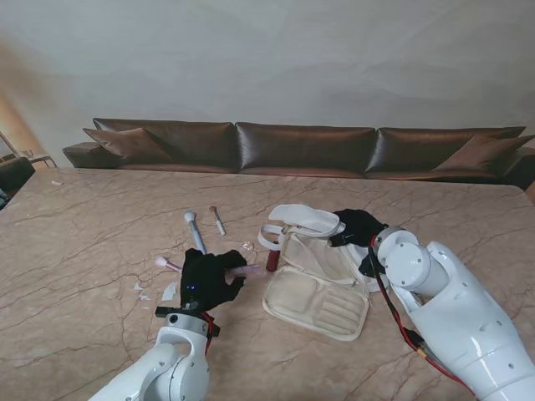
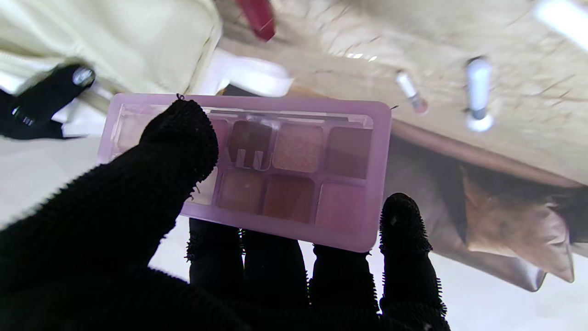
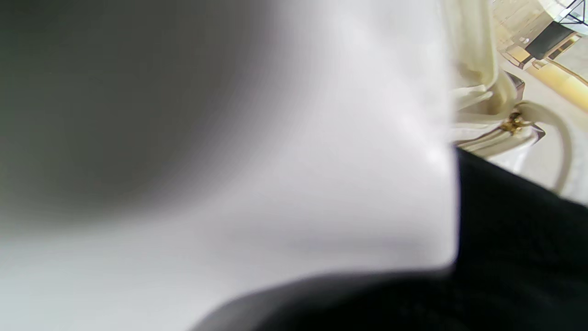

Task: Pack the cosmetics bag

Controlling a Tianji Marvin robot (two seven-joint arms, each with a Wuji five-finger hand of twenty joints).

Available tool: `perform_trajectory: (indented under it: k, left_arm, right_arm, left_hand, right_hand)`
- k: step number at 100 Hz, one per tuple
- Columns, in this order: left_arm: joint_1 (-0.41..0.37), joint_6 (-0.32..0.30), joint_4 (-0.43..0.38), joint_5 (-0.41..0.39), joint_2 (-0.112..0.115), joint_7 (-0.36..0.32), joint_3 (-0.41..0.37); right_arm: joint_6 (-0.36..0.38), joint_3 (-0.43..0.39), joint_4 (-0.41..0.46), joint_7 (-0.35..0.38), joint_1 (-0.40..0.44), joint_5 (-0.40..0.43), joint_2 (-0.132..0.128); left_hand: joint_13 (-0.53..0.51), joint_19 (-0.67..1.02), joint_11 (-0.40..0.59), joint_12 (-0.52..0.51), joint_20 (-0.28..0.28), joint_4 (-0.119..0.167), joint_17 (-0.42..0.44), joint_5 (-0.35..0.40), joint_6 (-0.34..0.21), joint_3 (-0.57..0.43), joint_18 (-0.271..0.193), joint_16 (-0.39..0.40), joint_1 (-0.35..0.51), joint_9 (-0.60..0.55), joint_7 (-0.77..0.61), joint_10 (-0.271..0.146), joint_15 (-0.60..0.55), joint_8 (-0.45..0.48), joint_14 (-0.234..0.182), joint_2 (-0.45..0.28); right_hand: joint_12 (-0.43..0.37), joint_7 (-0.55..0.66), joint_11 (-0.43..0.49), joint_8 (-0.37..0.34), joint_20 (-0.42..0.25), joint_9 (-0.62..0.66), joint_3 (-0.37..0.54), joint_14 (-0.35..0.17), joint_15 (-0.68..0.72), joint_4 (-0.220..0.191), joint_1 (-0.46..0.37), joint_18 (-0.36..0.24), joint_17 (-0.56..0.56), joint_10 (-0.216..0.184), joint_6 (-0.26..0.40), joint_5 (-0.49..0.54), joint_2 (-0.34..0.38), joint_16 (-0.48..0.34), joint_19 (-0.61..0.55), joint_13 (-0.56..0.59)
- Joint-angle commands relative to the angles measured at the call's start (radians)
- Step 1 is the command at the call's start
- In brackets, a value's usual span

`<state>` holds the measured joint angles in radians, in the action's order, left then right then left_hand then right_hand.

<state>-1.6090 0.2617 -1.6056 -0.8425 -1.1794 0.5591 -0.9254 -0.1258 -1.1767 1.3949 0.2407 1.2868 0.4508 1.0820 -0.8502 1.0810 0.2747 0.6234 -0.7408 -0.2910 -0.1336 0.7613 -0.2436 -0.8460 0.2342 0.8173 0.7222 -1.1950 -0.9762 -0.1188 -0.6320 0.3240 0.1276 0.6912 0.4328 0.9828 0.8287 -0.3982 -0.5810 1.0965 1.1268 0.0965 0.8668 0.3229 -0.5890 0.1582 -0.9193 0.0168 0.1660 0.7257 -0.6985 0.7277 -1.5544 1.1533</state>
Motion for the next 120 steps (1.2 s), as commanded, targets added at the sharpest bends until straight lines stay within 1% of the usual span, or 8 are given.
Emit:
perform_trajectory:
  k: [1,12,29,40,56,66,86,120]
  left_arm:
    - [0.001,-0.003,-0.031,0.009,-0.019,0.012,0.013]
    - [0.021,-0.013,-0.039,0.016,-0.026,0.026,0.041]
    - [0.060,-0.033,-0.030,0.033,-0.042,0.051,0.091]
    - [0.092,-0.038,-0.013,0.034,-0.051,0.063,0.130]
    - [0.127,-0.033,0.014,0.058,-0.073,0.086,0.182]
    - [0.144,-0.036,0.029,0.070,-0.085,0.099,0.209]
    - [0.172,-0.041,0.049,0.084,-0.102,0.110,0.250]
    - [0.214,-0.034,0.098,0.153,-0.153,0.128,0.318]
  right_arm:
    - [0.007,0.008,0.012,0.008,0.011,-0.009,0.002]
    - [0.008,0.012,0.019,0.014,0.017,-0.019,0.002]
    - [0.010,0.011,0.034,0.019,0.029,-0.028,0.001]
    - [0.007,0.009,0.040,0.025,0.033,-0.040,0.001]
    - [0.003,0.008,0.042,0.031,0.036,-0.061,0.002]
    - [0.000,0.010,0.044,0.037,0.035,-0.072,0.002]
    - [0.001,0.018,0.044,0.050,0.031,-0.084,0.000]
    - [0.005,0.019,0.050,0.069,0.037,-0.101,-0.003]
  left_hand:
    - [0.035,-0.022,0.017,0.046,-0.003,0.078,0.034,0.066,-0.132,-0.037,-0.018,0.013,0.031,0.014,-0.075,-0.045,0.009,0.005,-0.007,-0.084]
    - [0.078,-0.046,0.044,0.131,-0.001,0.078,0.061,0.077,-0.140,-0.041,-0.021,0.020,0.021,0.069,-0.068,-0.057,0.022,-0.003,-0.007,-0.077]
    - [0.105,-0.067,0.044,0.149,0.003,0.082,0.077,0.101,-0.147,-0.059,-0.029,0.020,0.013,0.065,-0.065,-0.081,0.040,-0.025,-0.018,-0.049]
    - [0.112,-0.064,0.025,0.115,-0.001,0.074,0.073,0.127,-0.180,-0.083,-0.039,0.016,0.004,0.027,-0.064,-0.107,0.049,-0.047,-0.031,-0.016]
    - [0.076,0.045,-0.008,0.017,-0.054,0.040,0.008,0.173,-0.224,-0.134,-0.061,0.042,-0.004,-0.055,-0.074,-0.121,0.009,-0.085,-0.047,0.082]
    - [0.067,0.075,-0.022,-0.026,-0.070,0.027,-0.005,0.192,-0.239,-0.160,-0.071,0.050,-0.011,-0.082,-0.075,-0.130,0.002,-0.098,-0.053,0.116]
    - [0.063,0.089,-0.034,-0.059,-0.081,0.016,-0.004,0.192,-0.259,-0.170,-0.083,0.059,-0.025,-0.093,-0.074,-0.144,-0.004,-0.101,-0.057,0.123]
    - [0.034,0.102,-0.043,-0.094,-0.094,0.010,-0.011,0.192,-0.283,-0.169,-0.099,0.063,-0.035,-0.106,-0.074,-0.153,-0.013,-0.101,-0.065,0.133]
  right_hand:
    - [-0.003,0.097,0.014,-0.046,-0.003,0.052,0.088,0.029,0.069,-0.016,-0.074,-0.015,-0.041,0.000,0.128,0.106,0.062,0.020,-0.052,0.111]
    - [-0.005,0.096,0.016,-0.044,-0.003,0.055,0.092,0.030,0.073,-0.015,-0.073,-0.016,-0.047,0.004,0.121,0.106,0.060,0.022,-0.057,0.117]
    - [-0.009,0.094,0.017,-0.038,-0.003,0.060,0.096,0.029,0.080,-0.014,-0.070,-0.018,-0.061,0.009,0.111,0.110,0.057,0.025,-0.064,0.127]
    - [-0.013,0.090,0.017,-0.033,-0.004,0.063,0.098,0.027,0.087,-0.013,-0.067,-0.019,-0.071,0.010,0.106,0.108,0.056,0.027,-0.071,0.135]
    - [-0.016,0.091,0.018,-0.030,-0.004,0.062,0.100,0.030,0.093,-0.012,-0.066,-0.020,-0.074,0.011,0.101,0.109,0.056,0.030,-0.079,0.136]
    - [-0.017,0.091,0.019,-0.029,-0.004,0.060,0.100,0.030,0.094,-0.012,-0.067,-0.020,-0.072,0.013,0.099,0.108,0.057,0.030,-0.082,0.136]
    - [-0.020,0.091,0.019,-0.026,-0.006,0.060,0.100,0.029,0.105,-0.013,-0.065,-0.021,-0.073,0.012,0.094,0.110,0.056,0.035,-0.092,0.135]
    - [-0.038,0.081,0.016,-0.004,-0.005,0.069,0.097,0.034,0.118,-0.016,-0.067,-0.018,-0.085,0.031,0.067,0.113,0.059,0.035,-0.103,0.149]
